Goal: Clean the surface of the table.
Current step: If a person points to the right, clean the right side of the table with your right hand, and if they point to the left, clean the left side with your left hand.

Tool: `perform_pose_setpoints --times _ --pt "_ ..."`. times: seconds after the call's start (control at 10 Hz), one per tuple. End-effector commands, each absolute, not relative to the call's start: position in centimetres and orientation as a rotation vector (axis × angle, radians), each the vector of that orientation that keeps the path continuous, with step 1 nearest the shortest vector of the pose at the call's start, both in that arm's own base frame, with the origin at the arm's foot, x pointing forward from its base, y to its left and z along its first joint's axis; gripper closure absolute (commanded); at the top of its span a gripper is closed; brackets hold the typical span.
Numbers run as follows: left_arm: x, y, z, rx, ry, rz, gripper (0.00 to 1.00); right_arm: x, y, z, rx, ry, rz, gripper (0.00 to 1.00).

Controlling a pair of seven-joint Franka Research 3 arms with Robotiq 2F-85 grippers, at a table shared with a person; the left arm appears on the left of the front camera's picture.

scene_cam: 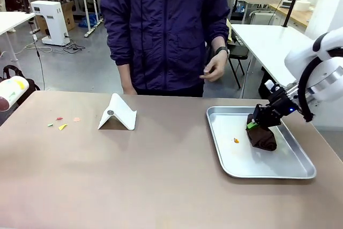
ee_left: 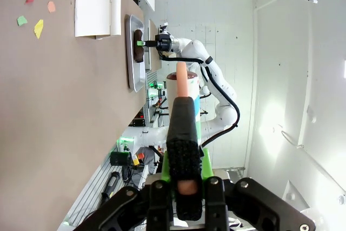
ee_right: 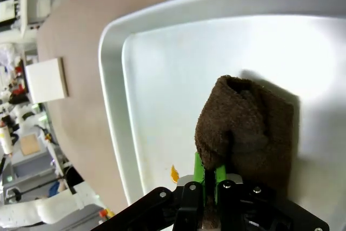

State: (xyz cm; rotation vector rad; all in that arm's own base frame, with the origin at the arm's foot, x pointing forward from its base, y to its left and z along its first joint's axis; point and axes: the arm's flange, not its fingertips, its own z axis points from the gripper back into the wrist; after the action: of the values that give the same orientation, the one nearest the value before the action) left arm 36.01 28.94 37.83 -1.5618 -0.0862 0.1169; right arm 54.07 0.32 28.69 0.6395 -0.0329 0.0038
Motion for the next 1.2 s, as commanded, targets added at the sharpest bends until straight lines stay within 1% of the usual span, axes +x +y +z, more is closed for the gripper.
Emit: perform_pose_setpoints --times 0.0,0.4,0.7,0.9,1.1 --pt "35.7 28.9 38.1 -1.563 -0.081 0.112 1.0 55.0 0.7 28.5 0.711 -0.003 0.045 1.0" --pt "35.7 28.9 38.1 -1.563 -0.081 0.112 1.0 54.1 4.5 26.8 0.756 0.196 0.194 1.0" --pt "35.7 28.9 38.1 -1.563 -0.081 0.112 1.0 52.2 6.2 27.0 0.755 0.253 0.284 1.0" --pt "35.7 28.9 38.1 -1.563 -0.081 0.112 1.0 51.1 6.6 26.4 0.644 0.285 0.297 1.0" --pt "35.7 28.9 38.1 -1.563 -0.081 0.112 1.0 50.8 5.5 26.4 0.55 0.269 0.257 1.0"
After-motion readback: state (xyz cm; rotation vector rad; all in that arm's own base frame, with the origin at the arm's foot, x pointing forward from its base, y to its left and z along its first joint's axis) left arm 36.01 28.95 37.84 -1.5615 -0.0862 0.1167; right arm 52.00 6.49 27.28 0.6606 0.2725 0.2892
